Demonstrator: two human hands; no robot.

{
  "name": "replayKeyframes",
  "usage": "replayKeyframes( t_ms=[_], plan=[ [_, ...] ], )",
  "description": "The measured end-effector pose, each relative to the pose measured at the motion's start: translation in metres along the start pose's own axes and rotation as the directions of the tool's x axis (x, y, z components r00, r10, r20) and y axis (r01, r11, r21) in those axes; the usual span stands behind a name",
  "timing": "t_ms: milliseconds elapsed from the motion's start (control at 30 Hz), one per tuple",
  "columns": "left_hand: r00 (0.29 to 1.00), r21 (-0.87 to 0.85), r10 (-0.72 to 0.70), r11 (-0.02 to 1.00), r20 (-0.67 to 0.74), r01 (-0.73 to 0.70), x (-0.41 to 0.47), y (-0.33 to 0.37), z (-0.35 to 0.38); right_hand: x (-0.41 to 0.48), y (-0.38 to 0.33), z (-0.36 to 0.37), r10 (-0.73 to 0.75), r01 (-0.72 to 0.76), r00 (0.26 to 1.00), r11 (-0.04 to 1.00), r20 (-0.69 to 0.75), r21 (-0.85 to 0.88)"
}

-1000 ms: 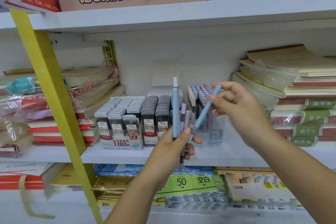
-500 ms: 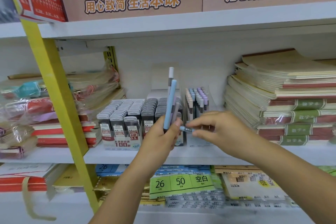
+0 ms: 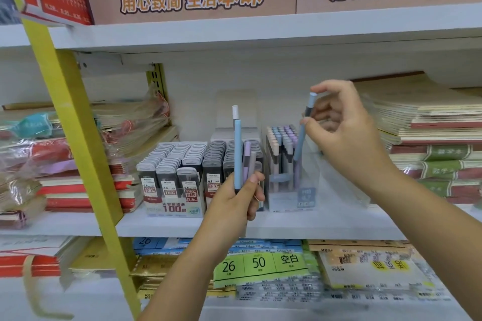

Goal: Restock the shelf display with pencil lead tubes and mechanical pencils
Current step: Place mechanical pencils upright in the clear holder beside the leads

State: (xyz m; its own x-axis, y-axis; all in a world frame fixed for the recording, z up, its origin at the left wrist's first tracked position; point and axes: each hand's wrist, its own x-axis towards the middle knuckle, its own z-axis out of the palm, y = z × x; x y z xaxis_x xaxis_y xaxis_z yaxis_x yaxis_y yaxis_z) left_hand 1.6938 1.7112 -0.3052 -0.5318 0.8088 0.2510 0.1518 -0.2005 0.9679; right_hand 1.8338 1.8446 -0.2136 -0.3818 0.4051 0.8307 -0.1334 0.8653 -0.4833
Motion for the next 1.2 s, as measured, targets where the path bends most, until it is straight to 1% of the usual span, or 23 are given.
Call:
replayKeyframes(
  t_ms=[167, 267, 467, 567, 633, 700, 767, 833, 900, 1033, 1200],
  plan=[
    [1.0, -0.014, -0.019, 1.0, 0.012, 0.019, 0.001, 0.0, -0.005, 0.004, 0.009, 0.008, 0.026, -0.024, 0.999, 0.998, 0.037, -0.066],
    [1.0, -0.015, -0.024, 1.0, 0.012, 0.025, 0.002, -0.003, -0.007, 0.004, 0.011, 0.008, 0.026, -0.022, 0.999, 0.995, 0.034, -0.098],
    [1.0, -0.032, -0.028, 0.999, 0.014, 0.029, 0.007, -0.007, -0.009, 0.012, 0.001, -0.001, -0.051, 0.048, 0.998, 0.996, -0.035, -0.081],
    [1.0, -0.042, -0.026, 0.999, 0.016, 0.026, 0.007, -0.006, -0.009, 0.011, -0.001, 0.004, -0.087, 0.082, 0.996, 0.988, -0.035, -0.129],
    [1.0, -0.048, -0.022, 0.999, 0.02, 0.023, 0.008, -0.005, -0.009, 0.01, 0.003, 0.01, -0.089, 0.089, 0.996, 0.978, 0.01, -0.187],
    [1.0, -0.051, -0.022, 0.998, 0.021, 0.023, 0.008, -0.005, -0.009, 0.01, 0.012, 0.018, -0.076, 0.104, 0.992, 0.949, 0.105, -0.298],
    [1.0, -0.053, -0.021, 0.998, 0.019, 0.022, 0.008, -0.006, -0.01, 0.007, 0.024, 0.026, -0.023, 0.087, 0.985, 0.923, 0.173, -0.374],
    [1.0, -0.043, -0.01, 0.999, 0.026, 0.011, 0.006, -0.007, -0.01, 0.003, 0.035, 0.031, 0.024, 0.063, 0.976, 0.919, 0.214, -0.388],
    [1.0, -0.04, -0.006, 0.999, 0.022, 0.007, 0.005, -0.008, -0.011, 0.001, 0.042, 0.033, 0.03, 0.067, 0.97, 0.92, 0.239, -0.386],
    [1.0, -0.044, -0.019, 0.999, 0.011, 0.02, 0.005, -0.01, -0.013, 0.005, 0.041, 0.032, 0.002, 0.093, 0.969, 0.924, 0.247, -0.372],
    [1.0, -0.052, -0.027, 0.998, 0.009, 0.028, 0.006, -0.011, -0.012, 0.009, 0.038, 0.031, 0.047, 0.043, 0.969, 0.934, 0.243, -0.355]
  ],
)
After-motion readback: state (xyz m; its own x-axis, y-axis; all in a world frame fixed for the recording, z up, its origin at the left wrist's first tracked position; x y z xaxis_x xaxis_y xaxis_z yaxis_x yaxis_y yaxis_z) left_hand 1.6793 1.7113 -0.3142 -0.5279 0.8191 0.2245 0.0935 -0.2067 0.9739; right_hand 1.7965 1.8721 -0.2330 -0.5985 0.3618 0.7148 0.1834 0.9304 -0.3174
